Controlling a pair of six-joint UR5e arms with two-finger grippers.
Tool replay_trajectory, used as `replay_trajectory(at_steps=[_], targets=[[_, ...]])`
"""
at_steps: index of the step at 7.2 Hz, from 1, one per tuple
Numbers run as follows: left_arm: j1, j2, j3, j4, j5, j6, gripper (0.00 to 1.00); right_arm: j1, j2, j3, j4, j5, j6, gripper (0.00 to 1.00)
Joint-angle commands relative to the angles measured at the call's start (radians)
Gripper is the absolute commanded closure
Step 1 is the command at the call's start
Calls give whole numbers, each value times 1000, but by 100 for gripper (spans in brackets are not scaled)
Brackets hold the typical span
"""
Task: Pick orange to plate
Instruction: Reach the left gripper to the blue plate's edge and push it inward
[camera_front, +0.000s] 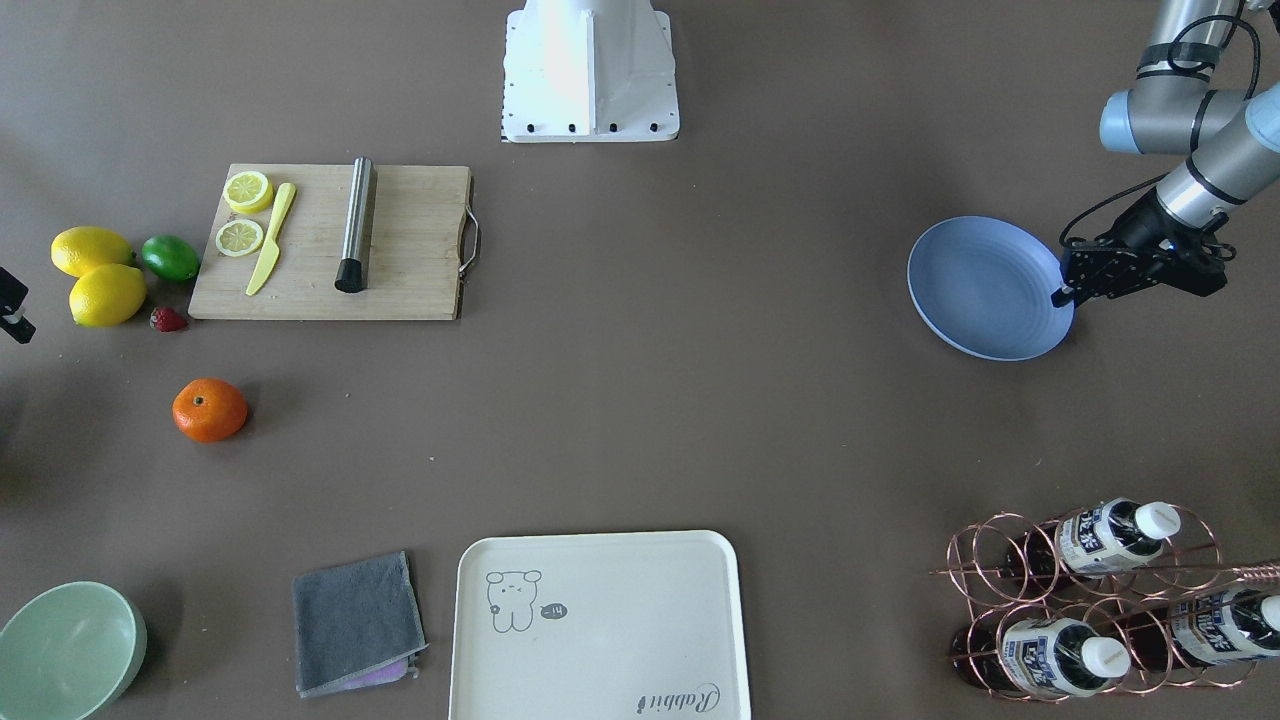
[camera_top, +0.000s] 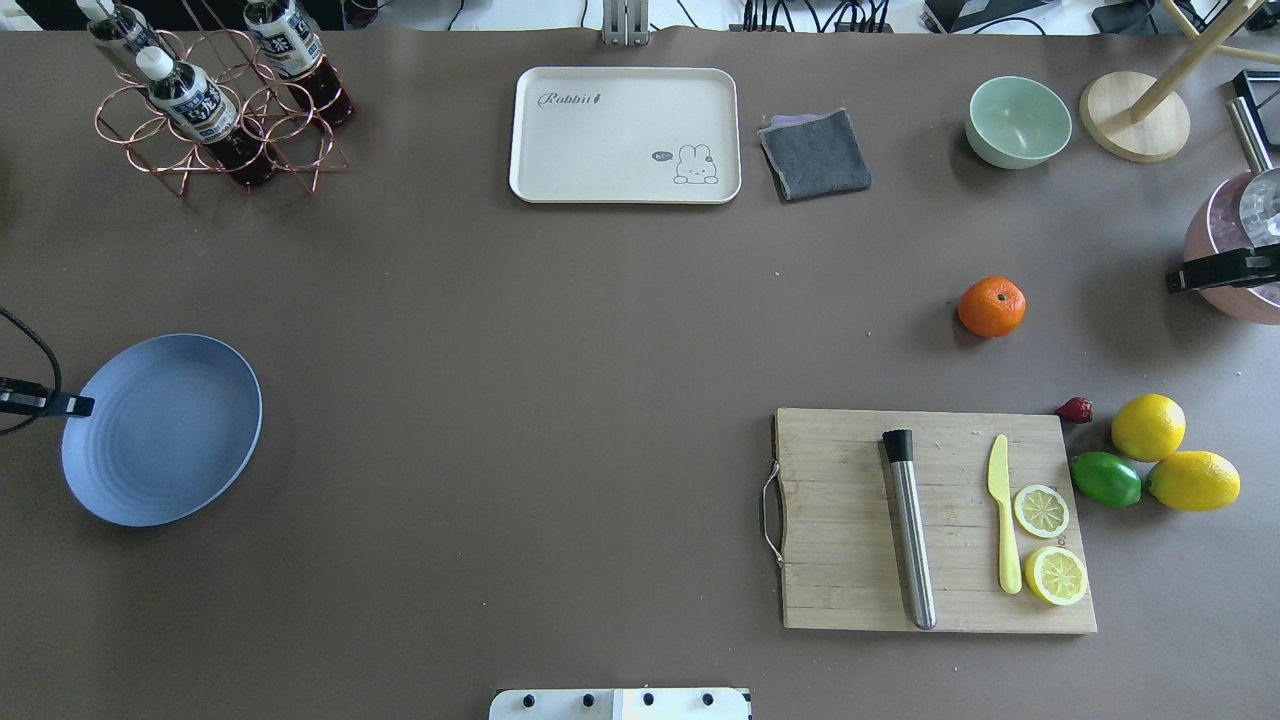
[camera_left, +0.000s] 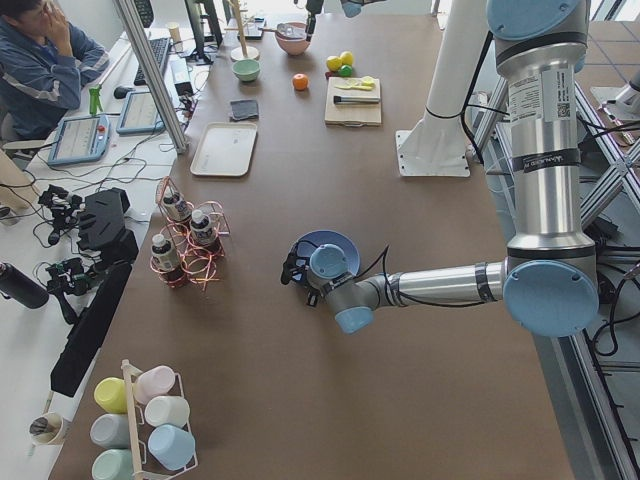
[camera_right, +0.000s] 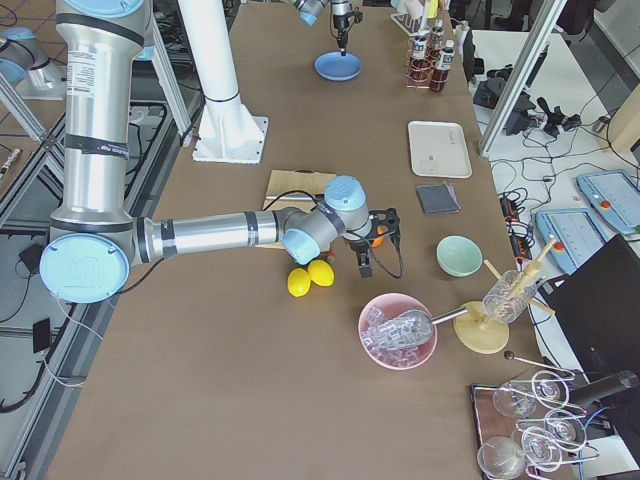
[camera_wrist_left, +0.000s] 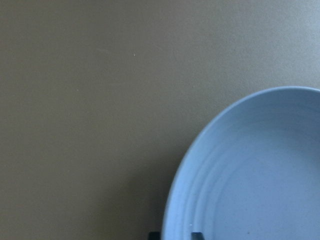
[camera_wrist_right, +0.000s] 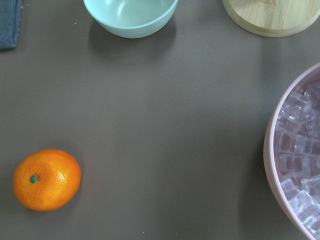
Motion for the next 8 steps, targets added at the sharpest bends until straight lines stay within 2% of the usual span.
replay_trajectory(at_steps=[1,2,3,4,6,8], targets=[[-53,-19,-13,-14,-137,-4,100,0,0,0,2,1,-1,0],[-123,-52,-35,-3,-236,-30,100,0,0,0,3,1,1,0],[-136,-95,-71,1,-248,-135,100,0,0,0,3,4,1,0],[-126,-158,-76,1,-214,-221,100,0,0,0,3,7,2,0],[35,-300,-79,99,-19,-326,100,0,-1,0,5,9,3,0],[151,-466,-105,369,132,-338,100,0,-1,-1,5,9,4,0]])
